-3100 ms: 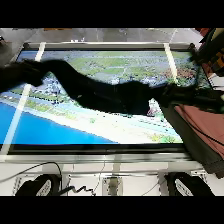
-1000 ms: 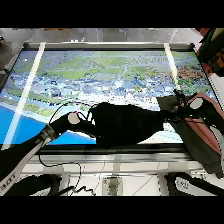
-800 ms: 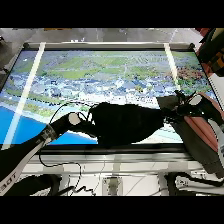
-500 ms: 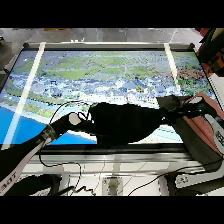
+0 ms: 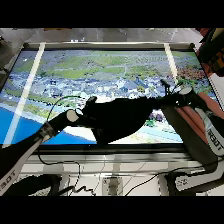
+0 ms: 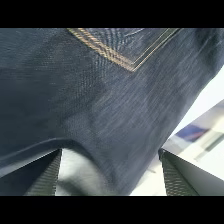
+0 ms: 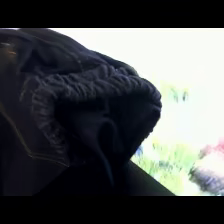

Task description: Fold the clothes and pants, and hang the long-sleeved shirts on hangers.

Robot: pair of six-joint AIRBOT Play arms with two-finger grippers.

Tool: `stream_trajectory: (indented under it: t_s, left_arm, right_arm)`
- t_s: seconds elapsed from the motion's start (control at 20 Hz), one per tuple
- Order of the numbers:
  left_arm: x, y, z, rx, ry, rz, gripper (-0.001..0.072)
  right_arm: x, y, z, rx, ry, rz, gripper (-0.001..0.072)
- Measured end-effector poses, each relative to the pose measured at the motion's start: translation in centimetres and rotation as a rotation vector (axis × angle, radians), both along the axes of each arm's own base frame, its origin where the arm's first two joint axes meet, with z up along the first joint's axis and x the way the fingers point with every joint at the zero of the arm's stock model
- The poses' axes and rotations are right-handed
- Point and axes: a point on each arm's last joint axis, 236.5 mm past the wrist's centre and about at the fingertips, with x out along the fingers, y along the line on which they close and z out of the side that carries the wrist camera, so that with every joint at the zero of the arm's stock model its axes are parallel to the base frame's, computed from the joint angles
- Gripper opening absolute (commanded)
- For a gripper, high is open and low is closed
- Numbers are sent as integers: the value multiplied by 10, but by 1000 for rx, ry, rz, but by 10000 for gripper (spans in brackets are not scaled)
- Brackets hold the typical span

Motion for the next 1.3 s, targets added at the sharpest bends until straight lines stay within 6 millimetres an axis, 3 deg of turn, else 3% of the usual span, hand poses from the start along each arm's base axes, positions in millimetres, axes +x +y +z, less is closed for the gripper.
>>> stream_trajectory:
  t_s: [0.1,0.2,0.35,0.5,0.6,0.7,0.85,0.9,1.0,1.05,1.1,1.15,1.2,1.25,1.3]
  left_arm:
    - [18,17,25,45,-87,-35,694]
    - [37,40,58,117,-196,-67,695]
    - [58,72,121,209,-381,-63,695]
    - [56,93,184,242,-544,-38,695]
    - [47,103,224,239,-644,-15,695]
    - [35,114,254,250,-728,5,695]
    - [20,128,287,262,-824,31,696]
    - [16,131,293,266,-844,36,695]
    - [11,135,302,268,-870,43,696]
    - [10,136,304,270,-878,46,696]
    - [9,137,306,272,-883,47,696]
    - [8,138,307,273,-888,49,696]
    - [8,139,308,275,-890,49,696]
    - [7,139,309,275,-893,50,696]
    - [7,139,309,274,-894,51,696]
  right_arm:
    - [27,-33,46,-106,-125,-80,38]
    - [42,-80,100,-215,-228,-206,38]
    - [32,-170,182,-315,-319,-512,38]
    - [-23,-250,226,-349,-268,-824,38]
    - [-80,-297,235,-381,-168,-1010,38]
    - [-140,-330,235,-409,-48,-1168,39]
    - [-219,-355,230,-412,123,-1352,44]
    - [-239,-357,227,-409,173,-1390,137]
    - [-268,-358,223,-414,248,-1415,455]
    - [-278,-357,222,-418,273,-1421,476]
    - [-282,-356,222,-410,285,-1420,464]
    - [-282,-354,221,-398,284,-1412,323]
    - [-280,-352,222,-389,274,-1390,126]
    - [-276,-348,222,-387,267,-1354,39]
    - [-270,-344,222,-395,254,-1306,38]
